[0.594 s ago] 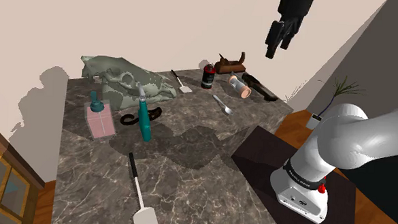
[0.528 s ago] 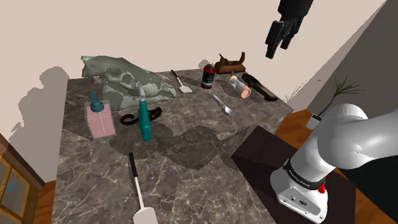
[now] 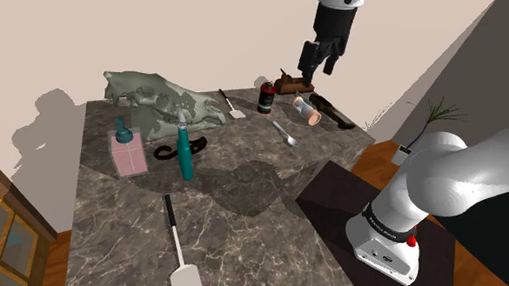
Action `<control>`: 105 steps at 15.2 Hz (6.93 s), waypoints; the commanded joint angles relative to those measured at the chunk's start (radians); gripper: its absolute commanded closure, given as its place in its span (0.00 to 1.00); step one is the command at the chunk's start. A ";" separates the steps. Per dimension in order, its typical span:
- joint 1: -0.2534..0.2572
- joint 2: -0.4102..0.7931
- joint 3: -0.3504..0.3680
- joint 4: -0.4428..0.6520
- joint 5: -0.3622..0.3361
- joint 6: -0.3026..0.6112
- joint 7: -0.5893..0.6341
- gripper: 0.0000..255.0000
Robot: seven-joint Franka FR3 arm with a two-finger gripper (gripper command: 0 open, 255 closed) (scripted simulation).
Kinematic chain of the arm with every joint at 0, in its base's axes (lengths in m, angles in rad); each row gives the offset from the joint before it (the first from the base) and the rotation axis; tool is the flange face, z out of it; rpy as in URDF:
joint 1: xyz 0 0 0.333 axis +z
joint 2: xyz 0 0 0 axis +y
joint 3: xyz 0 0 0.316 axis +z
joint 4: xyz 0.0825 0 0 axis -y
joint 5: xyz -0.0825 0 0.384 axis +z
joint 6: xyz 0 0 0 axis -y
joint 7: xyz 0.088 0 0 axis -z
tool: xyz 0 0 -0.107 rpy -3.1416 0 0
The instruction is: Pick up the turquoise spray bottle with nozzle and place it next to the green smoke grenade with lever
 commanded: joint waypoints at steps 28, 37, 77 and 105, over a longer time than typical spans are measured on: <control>0.101 0.887 0.292 0.512 -0.190 0.374 0.510 0.00; 0.099 0.909 0.285 0.465 -0.207 0.441 0.521 0.00; 0.106 0.861 0.300 0.754 -0.164 0.113 0.460 1.00; -0.059 0.825 0.200 0.916 -0.129 -0.038 0.161 1.00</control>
